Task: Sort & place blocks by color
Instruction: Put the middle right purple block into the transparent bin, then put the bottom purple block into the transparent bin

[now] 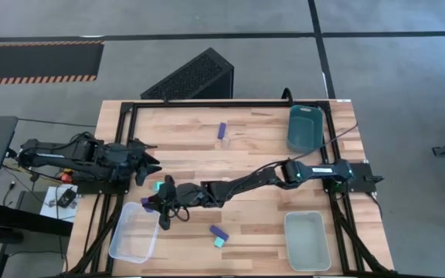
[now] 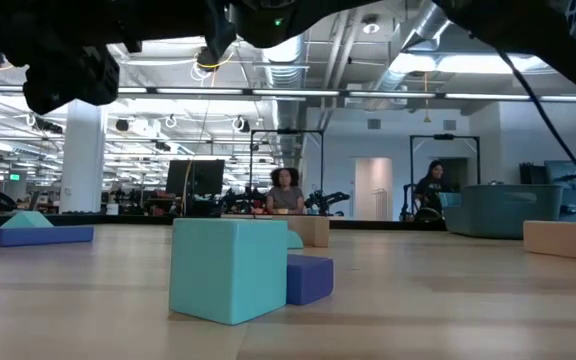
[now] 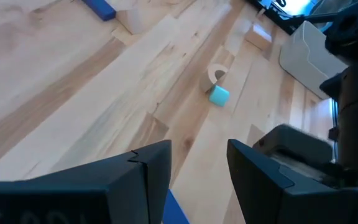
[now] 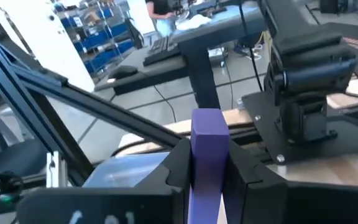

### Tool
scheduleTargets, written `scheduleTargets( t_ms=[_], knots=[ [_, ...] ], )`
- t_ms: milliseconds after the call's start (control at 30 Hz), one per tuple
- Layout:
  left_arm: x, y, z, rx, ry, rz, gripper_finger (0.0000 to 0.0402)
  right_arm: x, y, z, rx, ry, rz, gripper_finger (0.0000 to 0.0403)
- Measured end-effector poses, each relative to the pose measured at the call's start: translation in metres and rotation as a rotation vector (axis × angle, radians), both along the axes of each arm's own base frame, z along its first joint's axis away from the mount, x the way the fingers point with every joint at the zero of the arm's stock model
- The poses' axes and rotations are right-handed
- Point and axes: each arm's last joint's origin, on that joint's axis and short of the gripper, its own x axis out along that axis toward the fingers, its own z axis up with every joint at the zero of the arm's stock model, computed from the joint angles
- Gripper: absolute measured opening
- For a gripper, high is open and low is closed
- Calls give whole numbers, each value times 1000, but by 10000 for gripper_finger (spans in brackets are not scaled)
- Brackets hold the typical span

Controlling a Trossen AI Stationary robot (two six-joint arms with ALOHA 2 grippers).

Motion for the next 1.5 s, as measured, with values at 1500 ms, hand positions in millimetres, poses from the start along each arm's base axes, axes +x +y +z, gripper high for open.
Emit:
scheduleTargets(
  t_ms=[1500],
  knots=[
    [0,0,1,-76,-17,75,143,1,3,-23,-47,81,-10,209]
  ],
)
